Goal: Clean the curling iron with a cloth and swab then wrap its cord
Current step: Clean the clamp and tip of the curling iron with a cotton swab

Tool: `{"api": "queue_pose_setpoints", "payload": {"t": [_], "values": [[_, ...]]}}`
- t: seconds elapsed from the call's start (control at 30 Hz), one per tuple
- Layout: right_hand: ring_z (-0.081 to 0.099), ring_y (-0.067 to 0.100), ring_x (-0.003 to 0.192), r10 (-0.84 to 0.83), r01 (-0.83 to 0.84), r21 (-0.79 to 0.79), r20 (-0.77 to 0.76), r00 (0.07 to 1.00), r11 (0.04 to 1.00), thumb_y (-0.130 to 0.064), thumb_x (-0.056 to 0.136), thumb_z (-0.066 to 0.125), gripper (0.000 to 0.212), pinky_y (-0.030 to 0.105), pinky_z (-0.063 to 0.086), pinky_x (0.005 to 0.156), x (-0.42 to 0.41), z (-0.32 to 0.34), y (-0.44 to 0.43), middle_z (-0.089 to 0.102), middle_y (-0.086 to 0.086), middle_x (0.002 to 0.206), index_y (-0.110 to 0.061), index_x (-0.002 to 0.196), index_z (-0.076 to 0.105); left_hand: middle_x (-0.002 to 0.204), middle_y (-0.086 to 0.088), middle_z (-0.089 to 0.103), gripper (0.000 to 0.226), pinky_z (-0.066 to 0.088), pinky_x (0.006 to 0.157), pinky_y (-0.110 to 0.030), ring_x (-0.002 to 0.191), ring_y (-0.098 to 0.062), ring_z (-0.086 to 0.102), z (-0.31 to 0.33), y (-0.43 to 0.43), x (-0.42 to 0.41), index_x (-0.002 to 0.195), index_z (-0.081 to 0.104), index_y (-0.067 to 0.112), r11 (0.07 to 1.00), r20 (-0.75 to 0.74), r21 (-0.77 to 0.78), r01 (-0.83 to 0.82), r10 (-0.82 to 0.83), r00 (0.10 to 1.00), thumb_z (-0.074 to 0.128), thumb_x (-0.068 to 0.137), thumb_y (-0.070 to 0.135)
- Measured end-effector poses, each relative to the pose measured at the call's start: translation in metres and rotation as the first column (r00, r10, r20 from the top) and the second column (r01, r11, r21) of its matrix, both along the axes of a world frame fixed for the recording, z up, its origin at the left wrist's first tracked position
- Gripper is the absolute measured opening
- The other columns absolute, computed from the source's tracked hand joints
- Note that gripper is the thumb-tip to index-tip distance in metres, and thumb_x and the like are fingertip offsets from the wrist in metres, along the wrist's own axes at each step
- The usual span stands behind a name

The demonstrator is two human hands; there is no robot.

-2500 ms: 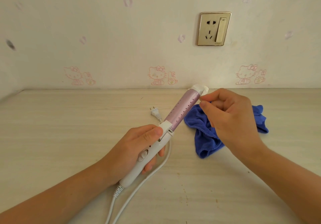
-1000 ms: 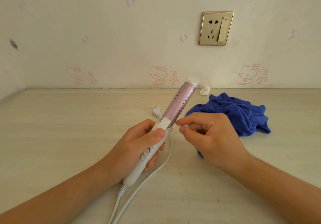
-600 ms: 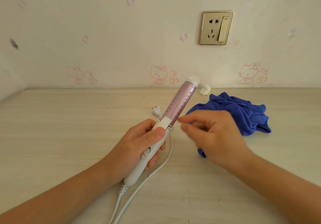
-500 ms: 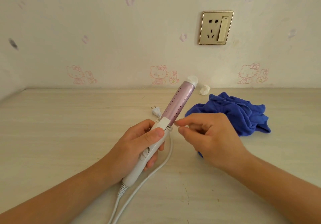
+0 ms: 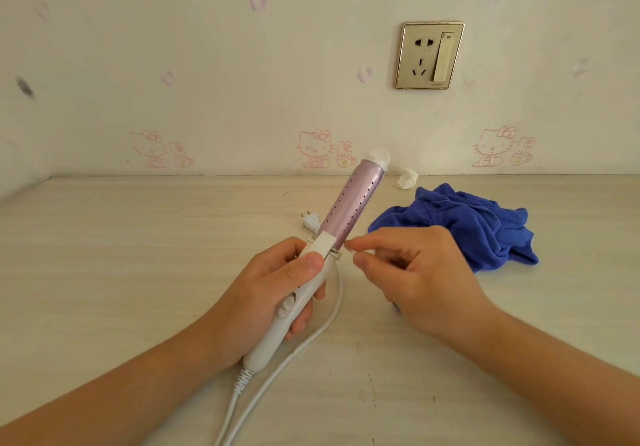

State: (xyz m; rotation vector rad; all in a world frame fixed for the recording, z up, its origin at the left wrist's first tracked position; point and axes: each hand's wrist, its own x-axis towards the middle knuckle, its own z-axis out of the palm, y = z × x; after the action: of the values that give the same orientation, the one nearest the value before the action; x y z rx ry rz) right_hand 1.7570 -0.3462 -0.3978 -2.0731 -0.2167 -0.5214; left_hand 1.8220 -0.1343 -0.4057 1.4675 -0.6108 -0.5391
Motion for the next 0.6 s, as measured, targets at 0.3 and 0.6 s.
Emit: {"api": "queue_pose_setpoints", "payload": {"t": [0.3,0.6], "values": [[0.039,0.017,0.046,-0.194,0.187,0.121,0.043,0.98,0.975,-0.005,0.095,0.066,0.029,0.028,0.038,0.046,0.01,0.021,-0.022,0.05,0.017,0.051,-0.029,0.101,0.08,0.086,-0.013,0.064,0.041,0.044,0.045,-0.026,0.049,-0.019,0.051,0.001,-0.002,-0.001,0.092,0.06,0.01,1.0,-0.001,0.005,0.016,-0.016,1.0,0.066,0.086,0.05],[0.045,0.017,0.041,-0.113,0.112,0.029,0.029,0.993,0.993,-0.006,0.096,0.065,0.035,0.025,0.043,0.045,0.008,0.015,-0.015,0.054,0.01,0.051,-0.039,0.097,0.077,0.085,-0.013,0.063,0.037,0.043,0.045,-0.027,0.048,-0.019,0.051,0.0,-0.003,0.001,0.092,0.06,0.012,1.0,-0.012,-0.014,0.013,-0.013,1.0,0.066,0.087,0.048]]}}
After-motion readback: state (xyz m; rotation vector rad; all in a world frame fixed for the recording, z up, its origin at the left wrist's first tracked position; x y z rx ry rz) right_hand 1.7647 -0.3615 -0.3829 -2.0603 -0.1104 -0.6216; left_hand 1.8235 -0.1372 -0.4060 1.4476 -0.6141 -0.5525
